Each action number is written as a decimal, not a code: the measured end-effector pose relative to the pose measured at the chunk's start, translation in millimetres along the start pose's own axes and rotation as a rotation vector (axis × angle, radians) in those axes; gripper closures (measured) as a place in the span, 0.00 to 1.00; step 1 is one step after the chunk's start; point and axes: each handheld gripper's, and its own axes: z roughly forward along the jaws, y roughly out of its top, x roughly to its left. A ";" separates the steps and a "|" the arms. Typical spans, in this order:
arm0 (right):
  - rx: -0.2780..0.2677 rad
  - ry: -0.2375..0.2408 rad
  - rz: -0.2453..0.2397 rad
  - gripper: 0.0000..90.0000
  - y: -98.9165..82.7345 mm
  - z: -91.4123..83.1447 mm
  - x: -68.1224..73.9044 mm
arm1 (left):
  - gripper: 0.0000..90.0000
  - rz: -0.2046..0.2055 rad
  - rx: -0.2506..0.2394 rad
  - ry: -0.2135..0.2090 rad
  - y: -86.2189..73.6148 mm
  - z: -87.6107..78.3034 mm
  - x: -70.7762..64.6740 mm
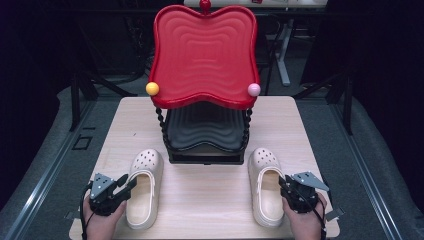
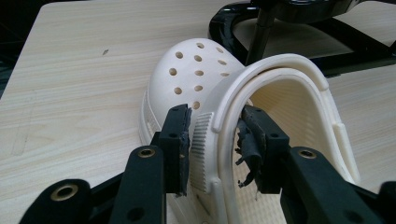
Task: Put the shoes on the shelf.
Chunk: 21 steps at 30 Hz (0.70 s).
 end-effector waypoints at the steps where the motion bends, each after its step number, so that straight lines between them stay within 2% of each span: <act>1: 0.000 0.000 0.000 0.84 0.0 0.0 0.0 | 0.70 0.001 0.000 0.000 0.0 -0.1 0.1; 7: 0.021 0.008 0.039 0.83 -1.0 -1.0 6.4 | 0.70 0.006 -0.004 0.002 0.2 -0.5 -0.8; 8: 0.036 0.011 0.032 0.82 -1.3 -0.9 8.6 | 0.70 0.007 -0.005 0.003 0.2 -0.6 -0.9; 11: 0.035 0.017 -0.001 0.82 -2.5 0.0 12.4 | 0.70 0.010 -0.005 0.004 0.3 -0.8 -1.0; 21: 0.030 0.031 -0.042 0.82 -1.7 -1.2 8.5 | 0.70 0.012 -0.005 0.004 0.5 -1.3 -1.0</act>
